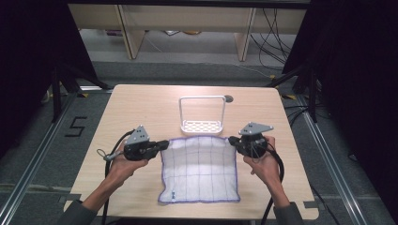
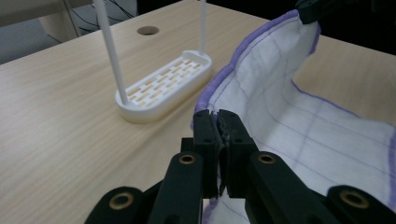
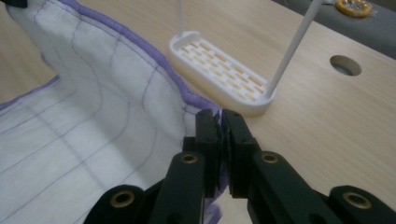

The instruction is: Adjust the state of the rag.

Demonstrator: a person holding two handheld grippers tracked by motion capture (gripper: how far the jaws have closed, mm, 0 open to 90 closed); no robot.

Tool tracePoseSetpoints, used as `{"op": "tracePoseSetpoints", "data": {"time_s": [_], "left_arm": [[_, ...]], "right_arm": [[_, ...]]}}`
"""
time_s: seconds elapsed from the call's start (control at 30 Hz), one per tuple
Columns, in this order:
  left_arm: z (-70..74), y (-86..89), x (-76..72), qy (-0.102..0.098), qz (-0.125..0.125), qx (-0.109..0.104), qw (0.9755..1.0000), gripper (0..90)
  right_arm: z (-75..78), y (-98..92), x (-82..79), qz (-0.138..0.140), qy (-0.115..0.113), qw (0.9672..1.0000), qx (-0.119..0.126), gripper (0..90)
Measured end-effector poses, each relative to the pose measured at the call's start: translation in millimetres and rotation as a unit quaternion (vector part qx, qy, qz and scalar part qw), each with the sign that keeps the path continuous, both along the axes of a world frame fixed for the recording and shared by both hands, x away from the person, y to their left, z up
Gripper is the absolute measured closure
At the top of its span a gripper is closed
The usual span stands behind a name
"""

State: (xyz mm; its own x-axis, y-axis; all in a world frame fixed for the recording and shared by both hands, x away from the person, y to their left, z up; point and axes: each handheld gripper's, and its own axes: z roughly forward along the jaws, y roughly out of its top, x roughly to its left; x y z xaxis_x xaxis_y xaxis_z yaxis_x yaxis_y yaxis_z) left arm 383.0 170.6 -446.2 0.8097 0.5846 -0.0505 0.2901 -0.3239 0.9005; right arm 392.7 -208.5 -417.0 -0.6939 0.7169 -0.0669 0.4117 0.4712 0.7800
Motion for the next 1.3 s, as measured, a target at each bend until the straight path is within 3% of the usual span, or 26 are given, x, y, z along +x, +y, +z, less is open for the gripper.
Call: {"op": "tracePoseSetpoints", "data": {"time_s": [0.2, 0.37, 0.67, 0.7, 0.77, 0.8, 0.93, 0.97, 1.0, 1.07, 1.1, 1.17, 1.2, 1.23, 1.27, 1.3], "left_arm": [[-17.2, 3.3, -33.5, 0.017, -0.019, 0.001, 0.9997, 85.8], [-32.1, -0.8, -56.6, 0.012, -0.032, 0.03, 0.999, 85.7], [-46.4, 1.2, -74.8, 0.032, -0.046, 0.04, 0.9976, 85.2], [-50.4, -0.4, -78.0, 0.029, -0.06, 0.051, 0.9964, 84.9], [-51.5, -0.6, -79.5, 0.028, -0.063, 0.062, 0.9957, 84.4], [-53.1, -1.0, -80.5, 0.03, -0.072, 0.074, 0.9942, 84.4], [-57.4, -4.4, -87.2, 0.024, -0.084, 0.086, 0.9925, 82.4], [-57.5, -3.7, -88.9, 0.03, -0.088, 0.093, 0.9913, 82.4], [-59.5, -4.7, -91.6, 0.029, -0.087, 0.085, 0.9921, 81.9], [-61.5, -3.8, -94.9, 0.034, -0.089, 0.097, 0.9907, 80.8], [-63.4, -2.3, -95.9, 0.044, -0.1, 0.1, 0.989, 75.8], [-63.8, -2.2, -98.3, 0.053, -0.094, 0.098, 0.9893, 73.2], [-63.3, -1.8, -99.2, 0.043, -0.093, 0.102, 0.9895, 70.5], [-63.0, -2.1, -101.1, 0.054, -0.092, 0.086, 0.9906, 68.0], [-61.4, -1.3, -101.2, 0.05, -0.089, 0.086, 0.9911, 64.0], [-60.0, -1.3, -102.1, 0.059, -0.084, 0.075, 0.9919, 60.2]], "right_arm": [[-13.8, -4.8, -37.4, 0.015, 0.01, 0.9998, -0.002, 86.2], [-25.5, -1.3, -60.1, 0.028, 0.016, 0.9994, -0.008, 86.0], [-40.1, -4.8, -78.6, 0.041, 0.028, 0.9987, -0.013, 85.2], [-44.2, -6.0, -84.3, 0.041, 0.043, 0.9981, -0.014, 84.9], [-46.0, -6.8, -86.0, 0.042, 0.043, 0.9981, -0.013, 84.8], [-48.3, -8.2, -87.0, 0.047, 0.039, 0.998, -0.016, 84.7], [-57.2, -11.4, -96.5, 0.049, 0.054, 0.9971, -0.019, 83.9], [-57.2, -11.4, -96.5, 0.049, 0.054, 0.9971, -0.019, 83.9], [-57.9, -11.5, -99.3, 0.049, 0.062, 0.9967, -0.018, 83.6], [-60.3, -13.4, -102.9, 0.052, 0.059, 0.9967, -0.019, 82.7], [-62.1, -15.6, -107.6, 0.051, 0.07, 0.9961, -0.016, 79.8], [-62.6, -16.3, -110.7, 0.049, 0.073, 0.9961, -0.014, 78.2], [-62.6, -17.2, -113.6, 0.046, 0.076, 0.996, -0.014, 76.3], [-62.8, -18.4, -115.3, 0.047, 0.065, 0.9967, -0.011, 74.5], [-61.5, -19.8, -117.0, 0.046, 0.065, 0.9968, -0.007, 71.8], [-60.0, -20.6, -118.9, 0.038, 0.065, 0.9971, -0.002, 67.9]]}}
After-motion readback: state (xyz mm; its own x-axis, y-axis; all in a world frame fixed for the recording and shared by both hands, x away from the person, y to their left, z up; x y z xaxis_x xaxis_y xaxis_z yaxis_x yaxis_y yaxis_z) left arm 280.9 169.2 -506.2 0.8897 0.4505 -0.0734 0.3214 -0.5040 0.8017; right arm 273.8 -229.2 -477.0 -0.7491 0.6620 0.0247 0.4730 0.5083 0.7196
